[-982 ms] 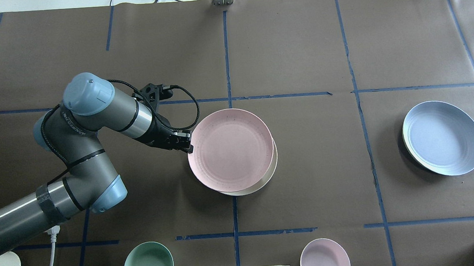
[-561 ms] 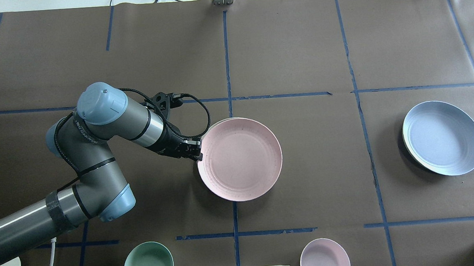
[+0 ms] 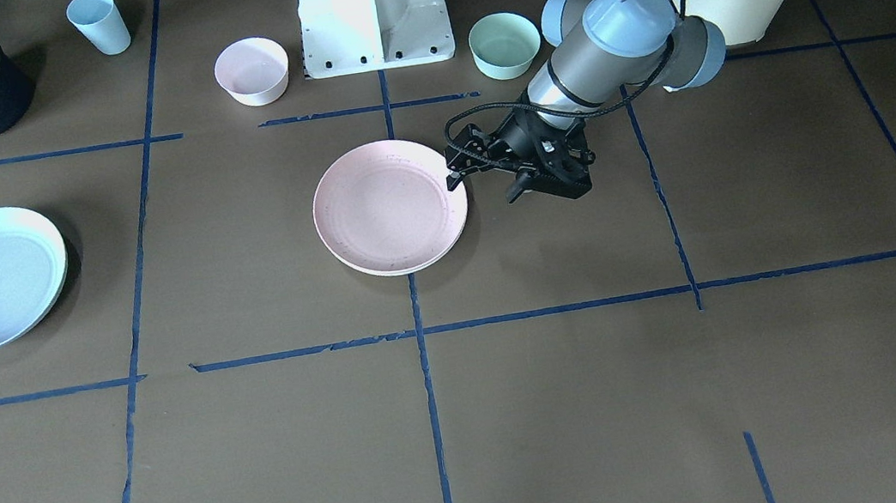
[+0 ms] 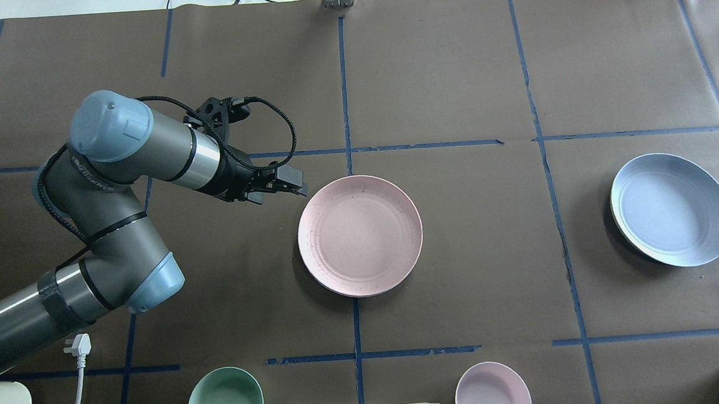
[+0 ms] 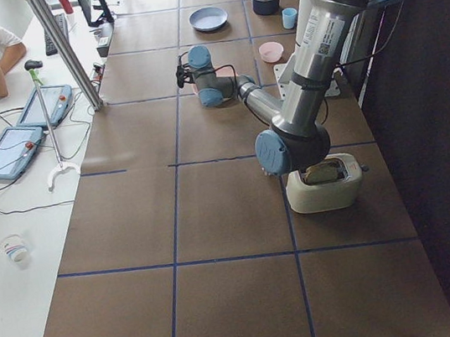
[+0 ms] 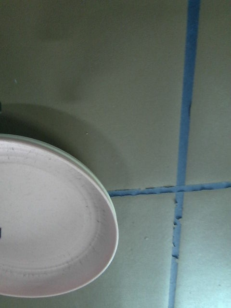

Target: Stack three plates with pink and blue

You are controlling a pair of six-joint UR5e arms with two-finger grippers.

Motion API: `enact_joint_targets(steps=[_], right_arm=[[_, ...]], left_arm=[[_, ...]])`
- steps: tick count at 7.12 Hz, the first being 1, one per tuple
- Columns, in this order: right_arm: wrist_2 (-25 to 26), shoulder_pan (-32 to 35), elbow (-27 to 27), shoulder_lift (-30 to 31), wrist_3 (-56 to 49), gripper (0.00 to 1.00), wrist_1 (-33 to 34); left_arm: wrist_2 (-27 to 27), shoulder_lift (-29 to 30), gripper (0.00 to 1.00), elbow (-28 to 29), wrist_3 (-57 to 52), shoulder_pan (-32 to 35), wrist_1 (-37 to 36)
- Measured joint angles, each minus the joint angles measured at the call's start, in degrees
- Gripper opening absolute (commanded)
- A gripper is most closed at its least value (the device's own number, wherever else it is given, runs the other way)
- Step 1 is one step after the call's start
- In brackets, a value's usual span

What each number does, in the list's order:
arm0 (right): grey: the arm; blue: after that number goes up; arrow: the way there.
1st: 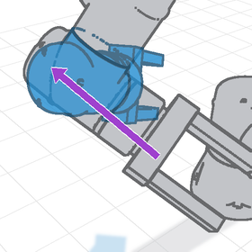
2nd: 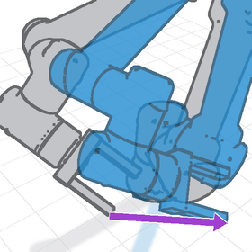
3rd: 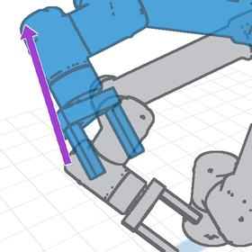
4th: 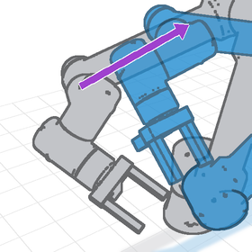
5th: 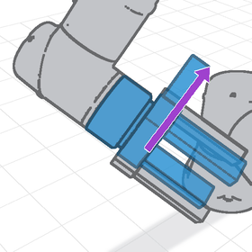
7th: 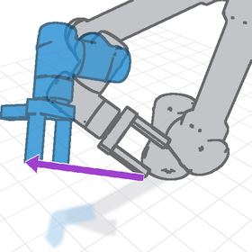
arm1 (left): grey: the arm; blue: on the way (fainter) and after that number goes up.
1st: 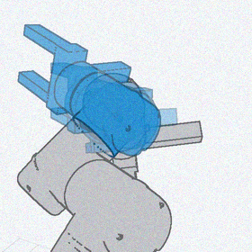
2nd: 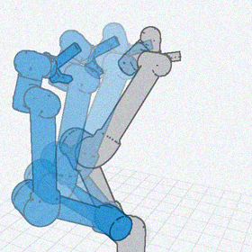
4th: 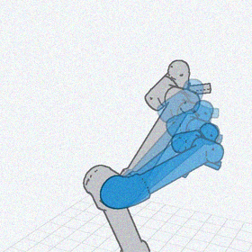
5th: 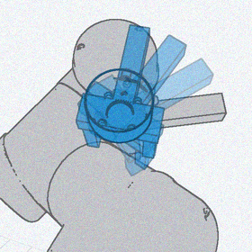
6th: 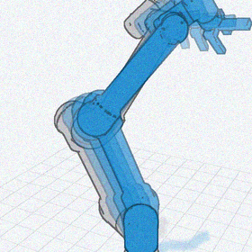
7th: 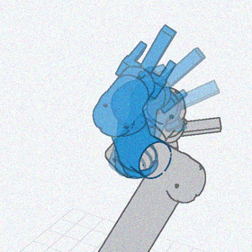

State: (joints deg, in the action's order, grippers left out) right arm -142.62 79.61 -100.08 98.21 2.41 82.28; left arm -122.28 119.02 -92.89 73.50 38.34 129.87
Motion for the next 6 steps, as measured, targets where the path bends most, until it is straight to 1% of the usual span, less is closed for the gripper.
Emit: enact_joint_targets(steps=[1, 3, 4, 5, 6], right_arm=[[0.9, -3.2, 2.7, 0.8, 8.2, 0.96, -9.7], [5.7, -9.4, 10.3, 1.4, 26.2, 0.91, -31.1], [6.8, -10.8, 13.9, 1.5, 30.8, 0.85, -37.8], [7.2, -11.8, 16.1, 1.5, 32.5, 0.85, -40.7], [7.3, -12.6, 17.8, 1.3, 33.0, 0.57, -41.8]], left_arm=[[0.0, -1.0, 0.99, -1.0, 0.0, 0.5, 0.0], [0.0, -1.8, 0.99, -1.7, 0.1, 0.7, 0.0], [0.0, -1.8, 0.99, -1.7, 0.1, 0.8, 0.0], [0.1, -1.8, 0.99, -1.8, 0.1, 0.8, 0.0], [0.1, -1.9, 0.99, -2.0, 0.2, 0.8, 0.0]])
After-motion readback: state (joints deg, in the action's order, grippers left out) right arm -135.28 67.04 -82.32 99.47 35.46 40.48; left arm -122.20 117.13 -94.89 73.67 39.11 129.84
